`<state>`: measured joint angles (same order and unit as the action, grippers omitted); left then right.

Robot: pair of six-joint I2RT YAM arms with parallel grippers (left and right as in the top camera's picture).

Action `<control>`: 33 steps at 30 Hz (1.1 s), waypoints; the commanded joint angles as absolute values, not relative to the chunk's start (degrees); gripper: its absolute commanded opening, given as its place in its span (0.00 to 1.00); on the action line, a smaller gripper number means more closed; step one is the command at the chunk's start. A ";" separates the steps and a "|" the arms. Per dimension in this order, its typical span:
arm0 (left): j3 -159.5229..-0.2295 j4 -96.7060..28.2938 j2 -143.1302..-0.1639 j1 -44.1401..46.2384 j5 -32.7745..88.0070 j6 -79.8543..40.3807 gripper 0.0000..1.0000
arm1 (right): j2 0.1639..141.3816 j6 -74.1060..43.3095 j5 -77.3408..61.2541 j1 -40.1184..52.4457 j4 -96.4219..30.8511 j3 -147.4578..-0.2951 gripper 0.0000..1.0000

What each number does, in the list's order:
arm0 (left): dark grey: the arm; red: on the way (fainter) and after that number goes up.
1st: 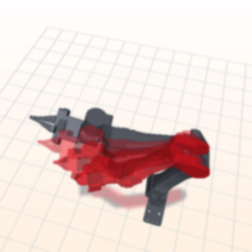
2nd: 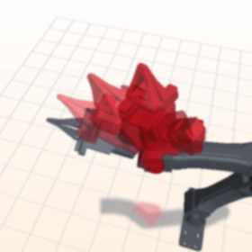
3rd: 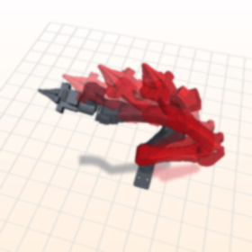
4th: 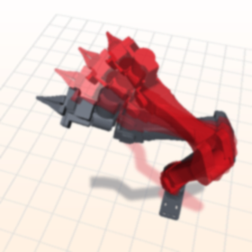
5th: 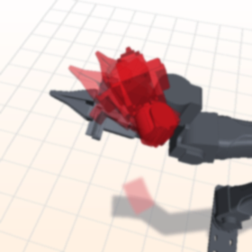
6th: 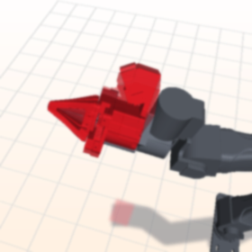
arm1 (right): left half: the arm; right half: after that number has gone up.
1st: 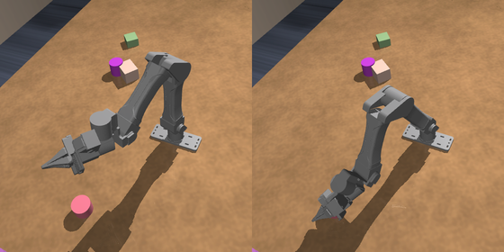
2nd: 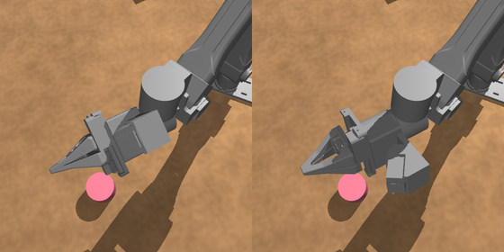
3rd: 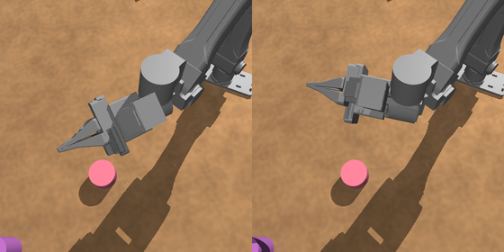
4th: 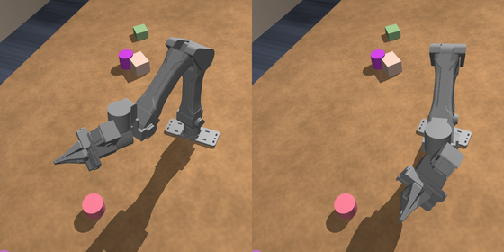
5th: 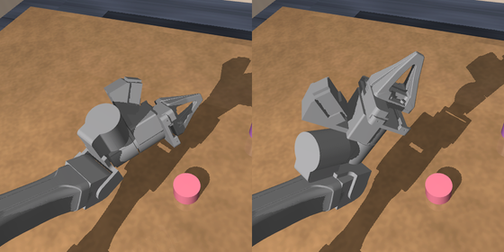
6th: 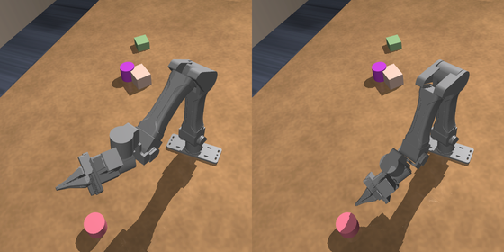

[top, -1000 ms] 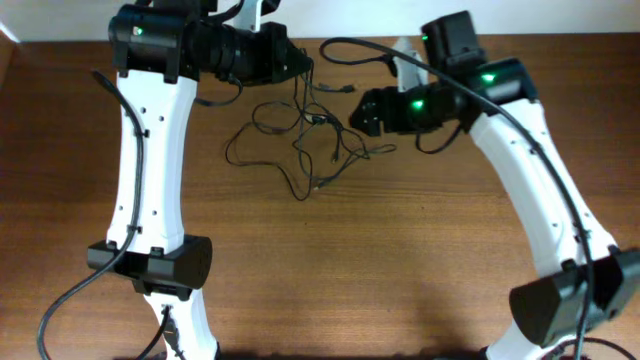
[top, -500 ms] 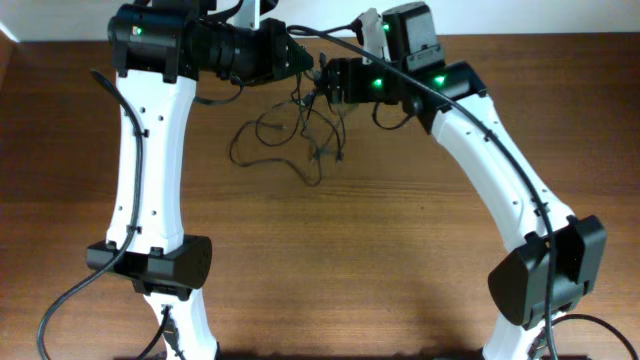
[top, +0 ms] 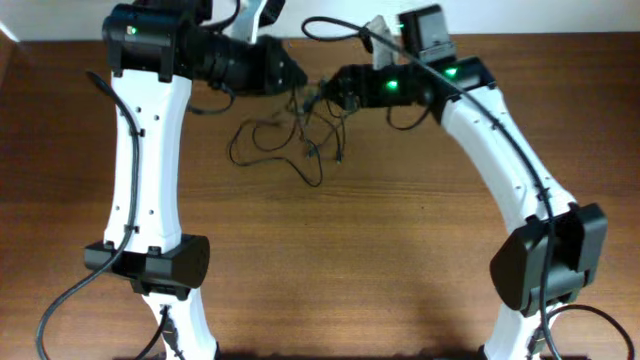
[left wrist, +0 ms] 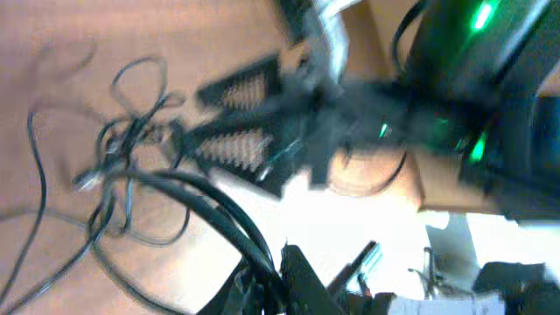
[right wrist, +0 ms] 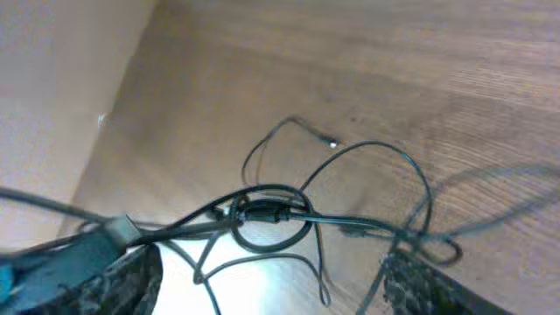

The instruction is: Untangle cables

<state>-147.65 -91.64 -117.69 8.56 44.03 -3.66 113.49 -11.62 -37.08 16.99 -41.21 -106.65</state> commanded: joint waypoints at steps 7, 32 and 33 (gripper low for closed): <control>-148.07 -94.70 -117.49 7.70 56.18 0.05 0.09 | 113.73 26.50 -65.60 17.74 -50.61 -107.04 0.80; -133.01 -86.32 -117.54 9.43 33.82 -0.32 0.92 | 105.12 5.78 -46.00 13.45 -71.85 -108.36 0.04; -129.16 -83.68 -117.54 10.48 37.85 2.50 0.87 | 105.12 5.02 -46.04 13.41 -71.85 -108.90 0.04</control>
